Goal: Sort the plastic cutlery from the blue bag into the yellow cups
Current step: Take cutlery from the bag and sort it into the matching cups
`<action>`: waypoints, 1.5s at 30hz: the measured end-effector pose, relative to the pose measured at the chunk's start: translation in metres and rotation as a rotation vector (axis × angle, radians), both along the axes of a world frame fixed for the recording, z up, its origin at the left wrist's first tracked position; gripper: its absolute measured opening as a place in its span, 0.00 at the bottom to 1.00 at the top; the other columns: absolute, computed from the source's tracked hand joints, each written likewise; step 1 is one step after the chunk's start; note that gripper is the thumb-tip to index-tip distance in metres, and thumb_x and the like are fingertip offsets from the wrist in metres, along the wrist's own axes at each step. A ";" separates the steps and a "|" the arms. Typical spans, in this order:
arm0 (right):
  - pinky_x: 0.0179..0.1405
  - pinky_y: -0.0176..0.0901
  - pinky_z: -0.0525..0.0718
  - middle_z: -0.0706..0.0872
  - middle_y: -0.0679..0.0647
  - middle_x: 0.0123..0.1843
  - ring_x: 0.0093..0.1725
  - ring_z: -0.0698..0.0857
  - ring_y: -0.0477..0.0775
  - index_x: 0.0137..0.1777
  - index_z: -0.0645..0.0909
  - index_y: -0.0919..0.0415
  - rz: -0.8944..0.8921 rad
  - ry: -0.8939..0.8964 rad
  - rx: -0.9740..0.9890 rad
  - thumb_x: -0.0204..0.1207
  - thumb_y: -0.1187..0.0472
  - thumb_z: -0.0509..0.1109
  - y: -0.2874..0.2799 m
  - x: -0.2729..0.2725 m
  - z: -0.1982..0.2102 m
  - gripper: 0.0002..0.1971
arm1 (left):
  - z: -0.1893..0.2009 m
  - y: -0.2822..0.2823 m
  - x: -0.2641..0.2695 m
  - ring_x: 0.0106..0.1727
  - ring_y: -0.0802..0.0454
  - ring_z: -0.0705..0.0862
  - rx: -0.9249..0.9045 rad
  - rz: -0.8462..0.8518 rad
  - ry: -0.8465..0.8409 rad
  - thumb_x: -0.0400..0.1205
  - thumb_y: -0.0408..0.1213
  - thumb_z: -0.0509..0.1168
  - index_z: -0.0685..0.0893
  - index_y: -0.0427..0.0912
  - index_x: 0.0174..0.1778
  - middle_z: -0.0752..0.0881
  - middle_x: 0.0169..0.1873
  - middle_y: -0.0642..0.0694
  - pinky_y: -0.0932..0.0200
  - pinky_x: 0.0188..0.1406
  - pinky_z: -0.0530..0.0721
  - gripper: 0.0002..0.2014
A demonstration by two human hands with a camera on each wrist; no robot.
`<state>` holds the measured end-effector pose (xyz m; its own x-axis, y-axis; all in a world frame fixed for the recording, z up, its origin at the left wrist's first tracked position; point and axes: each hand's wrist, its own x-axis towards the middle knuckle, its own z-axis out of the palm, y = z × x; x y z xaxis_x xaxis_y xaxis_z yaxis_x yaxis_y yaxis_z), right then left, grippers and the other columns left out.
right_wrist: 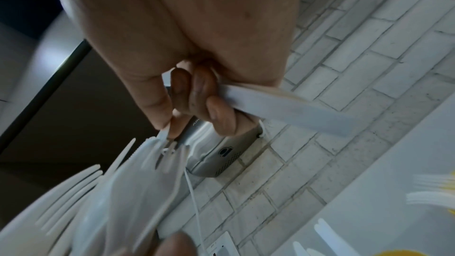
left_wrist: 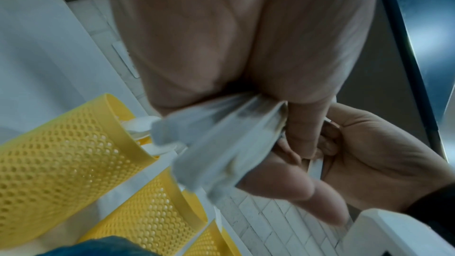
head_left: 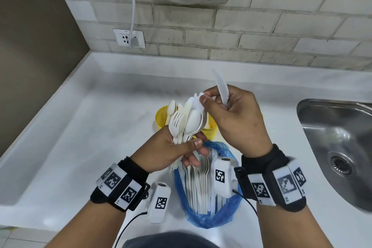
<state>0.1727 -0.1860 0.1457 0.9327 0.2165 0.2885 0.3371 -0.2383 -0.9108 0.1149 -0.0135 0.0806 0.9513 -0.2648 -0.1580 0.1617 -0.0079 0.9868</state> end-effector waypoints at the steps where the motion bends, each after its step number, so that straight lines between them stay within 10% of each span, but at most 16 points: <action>1: 0.32 0.30 0.74 0.76 0.45 0.25 0.26 0.73 0.41 0.44 0.88 0.59 -0.022 -0.009 0.036 0.82 0.62 0.76 0.000 0.001 0.001 0.05 | 0.000 0.000 0.000 0.38 0.37 0.91 0.010 -0.003 -0.003 0.87 0.36 0.67 0.84 0.33 0.60 0.94 0.47 0.34 0.52 0.35 0.87 0.11; 5: 0.35 0.27 0.75 0.80 0.41 0.27 0.29 0.76 0.38 0.47 0.87 0.66 -0.068 -0.015 0.145 0.83 0.65 0.74 0.000 0.006 0.002 0.05 | -0.001 0.001 0.000 0.37 0.37 0.90 0.029 -0.023 -0.004 0.87 0.36 0.66 0.84 0.33 0.61 0.94 0.46 0.36 0.51 0.35 0.86 0.11; 10: 0.32 0.45 0.75 0.81 0.76 0.37 0.33 0.75 0.51 0.44 0.85 0.71 0.123 0.045 -0.031 0.83 0.60 0.75 -0.003 0.004 -0.004 0.13 | 0.000 0.004 0.000 0.36 0.37 0.90 0.031 -0.041 -0.020 0.87 0.39 0.67 0.84 0.35 0.61 0.94 0.45 0.35 0.54 0.33 0.86 0.12; 16: 0.31 0.44 0.71 0.76 0.43 0.27 0.27 0.71 0.45 0.48 0.84 0.69 0.035 0.069 0.179 0.86 0.59 0.70 0.002 0.009 -0.005 0.12 | 0.000 0.007 0.000 0.36 0.37 0.90 0.037 -0.048 -0.013 0.88 0.37 0.66 0.84 0.37 0.61 0.93 0.46 0.34 0.54 0.34 0.87 0.10; 26: 0.40 0.55 0.89 0.86 0.62 0.45 0.37 0.89 0.65 0.58 0.71 0.59 -0.149 0.164 0.859 0.95 0.59 0.52 -0.007 0.016 0.011 0.08 | 0.002 0.005 -0.002 0.32 0.40 0.88 0.052 -0.081 0.001 0.87 0.40 0.66 0.85 0.38 0.62 0.92 0.42 0.34 0.51 0.34 0.86 0.12; 29: 0.42 0.66 0.90 0.84 0.66 0.41 0.34 0.88 0.68 0.62 0.68 0.59 -0.202 0.170 1.036 0.94 0.56 0.52 -0.014 0.017 0.015 0.07 | 0.004 0.003 -0.002 0.31 0.41 0.87 0.064 -0.083 -0.011 0.89 0.37 0.65 0.85 0.37 0.62 0.92 0.40 0.35 0.50 0.35 0.86 0.10; 32: 0.33 0.55 0.85 0.77 0.60 0.33 0.26 0.79 0.60 0.62 0.67 0.57 -0.327 0.119 1.121 0.94 0.53 0.52 -0.021 0.022 0.017 0.08 | 0.006 0.002 -0.002 0.29 0.43 0.85 0.057 -0.081 -0.015 0.88 0.37 0.66 0.85 0.37 0.62 0.91 0.38 0.37 0.50 0.34 0.85 0.10; 38: 0.20 0.33 0.60 0.64 0.50 0.28 0.22 0.60 0.50 0.50 0.71 0.54 -0.281 0.091 0.831 0.91 0.54 0.61 -0.020 0.020 0.019 0.07 | 0.007 0.001 -0.001 0.28 0.42 0.83 0.024 -0.081 -0.019 0.87 0.37 0.66 0.85 0.35 0.63 0.90 0.36 0.36 0.50 0.33 0.83 0.12; 45: 0.26 0.37 0.73 0.79 0.46 0.25 0.23 0.73 0.45 0.42 0.86 0.62 0.010 0.036 0.125 0.80 0.63 0.77 -0.012 0.012 0.002 0.06 | 0.007 0.000 -0.001 0.27 0.43 0.84 0.019 -0.096 -0.021 0.88 0.37 0.65 0.85 0.34 0.65 0.90 0.37 0.35 0.51 0.33 0.84 0.13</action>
